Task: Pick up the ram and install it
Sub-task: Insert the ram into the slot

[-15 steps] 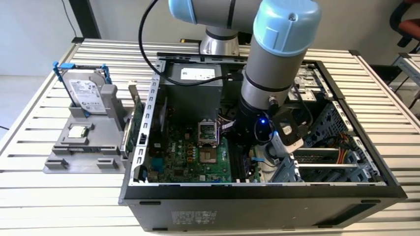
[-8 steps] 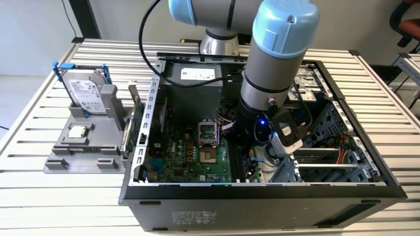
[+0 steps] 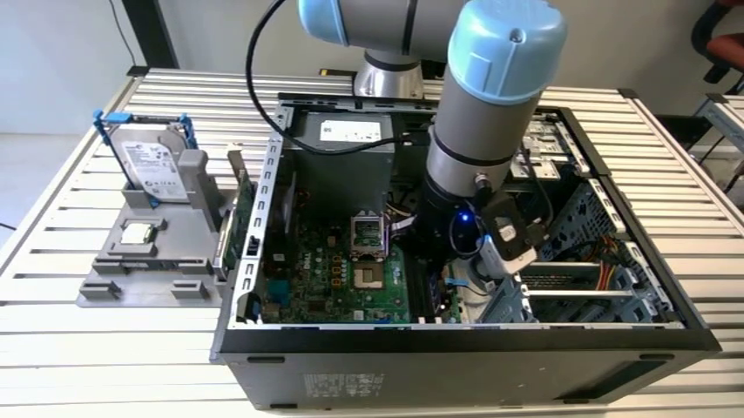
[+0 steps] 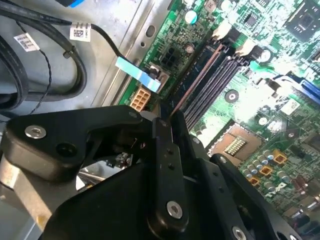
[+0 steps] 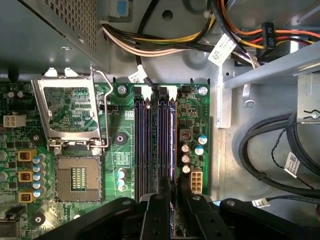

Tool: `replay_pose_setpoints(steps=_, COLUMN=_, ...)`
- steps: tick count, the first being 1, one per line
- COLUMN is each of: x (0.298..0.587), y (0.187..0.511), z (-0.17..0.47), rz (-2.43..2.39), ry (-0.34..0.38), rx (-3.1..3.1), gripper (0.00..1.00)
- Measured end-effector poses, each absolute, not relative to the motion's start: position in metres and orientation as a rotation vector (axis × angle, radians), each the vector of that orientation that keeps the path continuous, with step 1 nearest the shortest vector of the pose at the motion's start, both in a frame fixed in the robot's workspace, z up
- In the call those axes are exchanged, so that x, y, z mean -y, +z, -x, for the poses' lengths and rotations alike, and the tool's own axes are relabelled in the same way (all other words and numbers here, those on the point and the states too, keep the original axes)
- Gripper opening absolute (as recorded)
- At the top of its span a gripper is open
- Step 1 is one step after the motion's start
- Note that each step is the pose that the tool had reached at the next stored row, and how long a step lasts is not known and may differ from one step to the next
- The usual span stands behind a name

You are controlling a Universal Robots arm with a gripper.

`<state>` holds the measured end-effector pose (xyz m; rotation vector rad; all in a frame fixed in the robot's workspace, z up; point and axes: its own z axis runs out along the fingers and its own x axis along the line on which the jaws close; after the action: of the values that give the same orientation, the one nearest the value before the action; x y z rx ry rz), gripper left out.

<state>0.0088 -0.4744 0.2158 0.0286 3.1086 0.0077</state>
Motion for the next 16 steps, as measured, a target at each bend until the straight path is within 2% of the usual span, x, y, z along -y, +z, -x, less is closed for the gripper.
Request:
replay_pose_setpoints(steps=11, x=0.474, y=0.265, z=-0.009, rz=-0.029, ry=0.009, rx=-3.108, gripper=1.00)
replay_pose_setpoints(steps=16, x=0.475, y=0.266, z=-0.009, rz=-0.029, ry=0.013, rx=-3.108, gripper=1.00)
